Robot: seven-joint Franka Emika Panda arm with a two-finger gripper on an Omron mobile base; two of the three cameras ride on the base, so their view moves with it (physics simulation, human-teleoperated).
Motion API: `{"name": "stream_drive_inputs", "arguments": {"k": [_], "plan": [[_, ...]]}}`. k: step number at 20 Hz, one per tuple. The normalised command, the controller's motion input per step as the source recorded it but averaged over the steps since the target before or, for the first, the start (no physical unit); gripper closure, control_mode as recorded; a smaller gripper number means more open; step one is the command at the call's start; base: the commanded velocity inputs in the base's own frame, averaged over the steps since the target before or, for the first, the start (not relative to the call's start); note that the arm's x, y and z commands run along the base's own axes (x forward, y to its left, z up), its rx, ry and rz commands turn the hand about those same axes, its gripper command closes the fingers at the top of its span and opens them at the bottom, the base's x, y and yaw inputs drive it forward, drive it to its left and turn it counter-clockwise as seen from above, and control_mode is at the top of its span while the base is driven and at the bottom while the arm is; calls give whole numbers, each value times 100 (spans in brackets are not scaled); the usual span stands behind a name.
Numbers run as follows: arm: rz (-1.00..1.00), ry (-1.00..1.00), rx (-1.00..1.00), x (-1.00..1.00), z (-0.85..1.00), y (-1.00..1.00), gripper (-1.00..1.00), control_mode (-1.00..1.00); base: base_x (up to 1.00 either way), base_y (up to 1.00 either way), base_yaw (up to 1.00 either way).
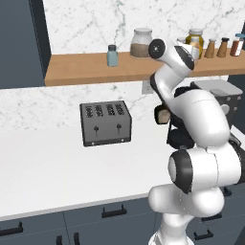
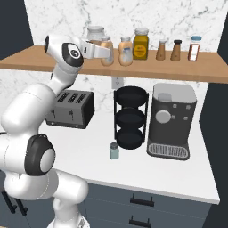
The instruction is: Put the shaker and condiment bottle from the counter next to their counterparts in the cabinet.
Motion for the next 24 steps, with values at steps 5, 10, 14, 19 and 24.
{"name": "stream_drive_inputs", "arguments": {"k": [5, 10, 14, 19, 24], "plan": [[-1, -2, 0, 24, -1, -11, 100, -100, 0, 0, 0], [-1, -3, 0, 19, -1, -7, 100, -100, 0, 0, 0], [-2, -5, 0, 4, -12, -2, -100, -100, 0, 0, 0], [-2, -2, 0, 0, -5, -2, -100, -100, 0, 0, 0], [-4, -2, 0, 0, 0, -1, -100, -100, 0, 0, 0]]}}
